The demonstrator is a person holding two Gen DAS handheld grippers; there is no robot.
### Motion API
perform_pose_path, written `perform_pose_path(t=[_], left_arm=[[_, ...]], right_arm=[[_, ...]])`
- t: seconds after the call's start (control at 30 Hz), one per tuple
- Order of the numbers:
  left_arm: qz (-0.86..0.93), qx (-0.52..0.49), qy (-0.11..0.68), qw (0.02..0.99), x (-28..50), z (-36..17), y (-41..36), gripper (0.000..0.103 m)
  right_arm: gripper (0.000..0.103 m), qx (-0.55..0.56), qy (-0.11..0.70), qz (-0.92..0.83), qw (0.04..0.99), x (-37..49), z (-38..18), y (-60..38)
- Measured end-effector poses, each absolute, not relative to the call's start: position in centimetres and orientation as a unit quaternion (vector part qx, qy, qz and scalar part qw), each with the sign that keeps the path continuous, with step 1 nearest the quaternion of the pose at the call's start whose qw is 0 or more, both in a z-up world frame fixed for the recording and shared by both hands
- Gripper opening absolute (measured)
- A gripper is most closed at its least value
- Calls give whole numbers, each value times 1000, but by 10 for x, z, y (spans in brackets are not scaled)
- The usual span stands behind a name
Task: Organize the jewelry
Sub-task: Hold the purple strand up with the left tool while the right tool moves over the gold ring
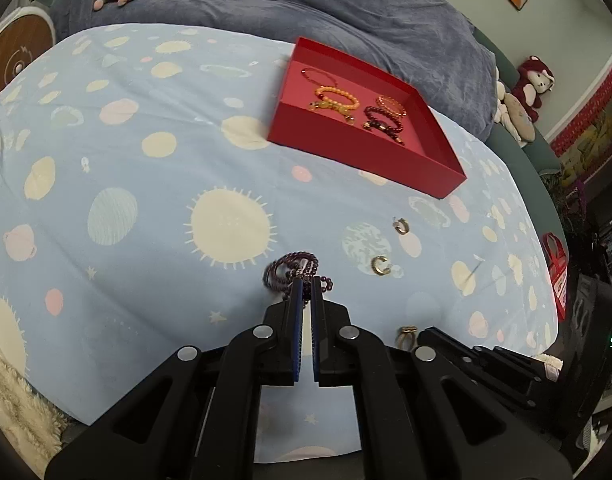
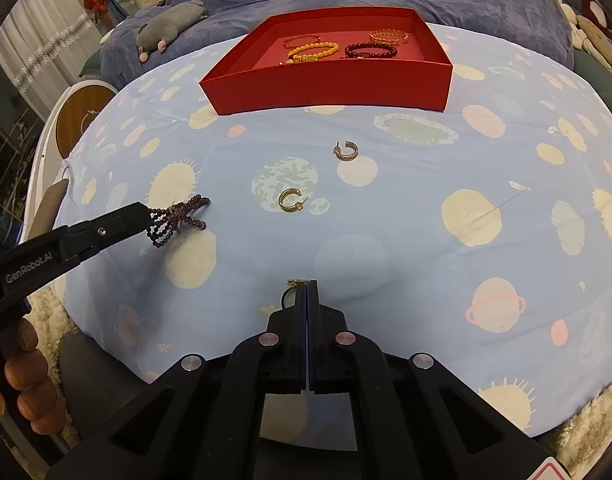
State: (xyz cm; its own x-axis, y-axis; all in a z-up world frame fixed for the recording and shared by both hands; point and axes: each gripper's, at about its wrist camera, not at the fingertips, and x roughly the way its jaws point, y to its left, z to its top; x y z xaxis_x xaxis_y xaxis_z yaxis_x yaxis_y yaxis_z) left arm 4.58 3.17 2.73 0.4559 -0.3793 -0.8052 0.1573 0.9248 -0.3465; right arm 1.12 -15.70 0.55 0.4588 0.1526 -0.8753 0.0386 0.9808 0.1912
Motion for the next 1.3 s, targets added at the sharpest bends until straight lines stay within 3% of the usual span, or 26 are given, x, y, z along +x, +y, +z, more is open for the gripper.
perform_pose_path(t=[0.27,0.43,0.53,0.67,0.83,1.3], left_arm=[[-119,-110,505,848,46,15,52,5],[-126,-95,502,851,43,17,45,31],[-123,-87,503,851,46,15,40,39],[-120,-83,511,847,54,5,35,38],[-133,-95,527,834,56,-3,35,7],[-175,-120,485,849,61,53,21,6]], right_arm=[[0,94,517,34,850,11,7,-156],[0,95,517,35,850,11,8,-155],[0,95,517,35,850,11,8,-154],[0,96,516,36,850,11,9,-154],[0,97,514,37,852,11,12,-154],[0,124,477,35,869,20,48,-169]])
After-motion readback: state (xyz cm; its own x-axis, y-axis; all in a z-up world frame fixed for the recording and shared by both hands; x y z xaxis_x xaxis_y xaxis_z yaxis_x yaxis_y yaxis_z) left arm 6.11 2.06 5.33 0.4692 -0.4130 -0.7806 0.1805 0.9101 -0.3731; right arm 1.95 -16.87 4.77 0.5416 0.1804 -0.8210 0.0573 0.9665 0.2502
